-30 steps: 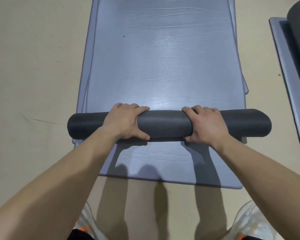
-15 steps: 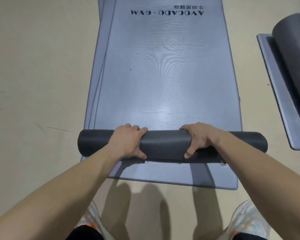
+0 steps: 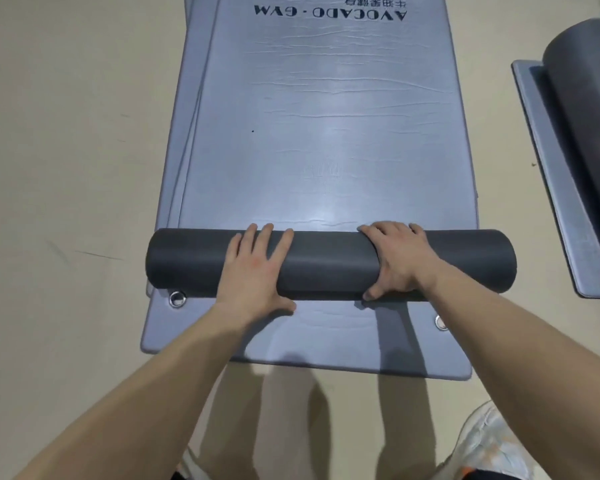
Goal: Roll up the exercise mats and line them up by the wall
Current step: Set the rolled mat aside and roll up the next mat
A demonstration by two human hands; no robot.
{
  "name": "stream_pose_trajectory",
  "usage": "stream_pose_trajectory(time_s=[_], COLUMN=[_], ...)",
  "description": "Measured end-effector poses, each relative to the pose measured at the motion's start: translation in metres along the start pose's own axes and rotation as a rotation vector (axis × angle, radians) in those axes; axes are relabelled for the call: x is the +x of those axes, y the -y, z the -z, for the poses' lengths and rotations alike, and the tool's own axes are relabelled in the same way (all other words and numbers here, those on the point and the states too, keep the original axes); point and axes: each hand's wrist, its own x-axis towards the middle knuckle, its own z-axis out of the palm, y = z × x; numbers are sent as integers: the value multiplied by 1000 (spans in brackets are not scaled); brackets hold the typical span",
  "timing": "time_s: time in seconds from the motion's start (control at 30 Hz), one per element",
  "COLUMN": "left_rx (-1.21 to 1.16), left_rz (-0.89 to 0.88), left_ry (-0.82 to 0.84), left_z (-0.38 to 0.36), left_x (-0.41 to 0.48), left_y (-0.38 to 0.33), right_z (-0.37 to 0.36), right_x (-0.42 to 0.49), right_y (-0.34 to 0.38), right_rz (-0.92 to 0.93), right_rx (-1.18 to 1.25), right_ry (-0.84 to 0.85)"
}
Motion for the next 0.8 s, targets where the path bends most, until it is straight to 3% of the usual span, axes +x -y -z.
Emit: stream_pose_trajectory(time_s=[0.13, 0.2, 0.37, 0.53, 0.6, 0.73, 0.8], left_rx=[-13, -26, -109, -185, -179, -234, -247], left_rz=[-37, -51, -29, -16, -36, 5, 22], left_ry=[-126, -92, 179, 473, 482, 624, 636], left_z=[-4, -3, 45, 42, 38, 53, 58], left_x=[26, 31, 61, 22, 8, 21, 25], left_y=[9, 13, 19, 7, 5, 8, 6], right_z=[-35, -38, 28, 21, 8, -33, -39], right_x=[-16, -13, 8, -27, -45, -79, -80], right_y=[11, 9, 4, 17, 19, 24, 22], right_rz=[-16, -10, 5, 27, 23, -35, -38], right_rx=[-131, -126, -23, 6, -17, -104, -104], right_ry=[-311, -333, -37, 187, 122, -255, -302])
